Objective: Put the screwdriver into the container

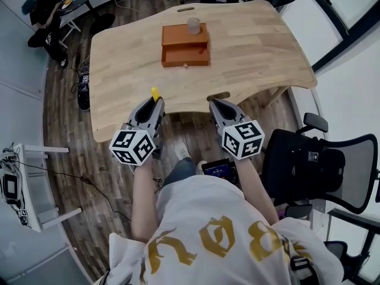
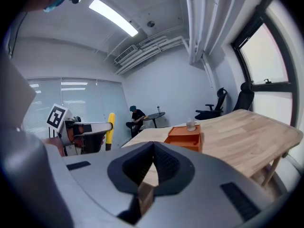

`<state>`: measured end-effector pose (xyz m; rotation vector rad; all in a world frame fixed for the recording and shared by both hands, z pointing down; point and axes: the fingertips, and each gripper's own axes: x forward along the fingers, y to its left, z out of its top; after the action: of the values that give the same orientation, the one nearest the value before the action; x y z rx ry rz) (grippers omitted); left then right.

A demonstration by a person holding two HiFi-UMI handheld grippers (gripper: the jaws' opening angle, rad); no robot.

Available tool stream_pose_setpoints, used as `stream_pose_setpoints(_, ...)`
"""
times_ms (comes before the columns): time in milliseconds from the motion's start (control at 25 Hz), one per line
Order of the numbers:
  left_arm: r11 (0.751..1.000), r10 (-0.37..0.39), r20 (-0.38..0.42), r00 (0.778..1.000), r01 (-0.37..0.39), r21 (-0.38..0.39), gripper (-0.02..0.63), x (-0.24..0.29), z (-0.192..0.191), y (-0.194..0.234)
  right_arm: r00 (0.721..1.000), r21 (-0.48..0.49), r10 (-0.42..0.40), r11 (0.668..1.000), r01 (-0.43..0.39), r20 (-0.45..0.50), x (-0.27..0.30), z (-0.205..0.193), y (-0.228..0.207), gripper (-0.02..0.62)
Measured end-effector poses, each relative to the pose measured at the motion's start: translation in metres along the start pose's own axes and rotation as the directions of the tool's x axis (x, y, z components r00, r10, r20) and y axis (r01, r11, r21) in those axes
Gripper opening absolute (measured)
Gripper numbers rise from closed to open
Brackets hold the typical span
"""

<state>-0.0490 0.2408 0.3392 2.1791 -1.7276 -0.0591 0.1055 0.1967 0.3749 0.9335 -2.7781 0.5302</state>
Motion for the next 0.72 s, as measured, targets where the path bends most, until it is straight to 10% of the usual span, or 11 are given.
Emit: stream_pose_setpoints(720,1.0,-0.015,-0.064,0.998,0.013,-0.022,0.075,0.119,0.017,0.09,0.999,-0.046,-0.041,0.998,0.04,-0.035,0.125,0.024,-0.073,0.011)
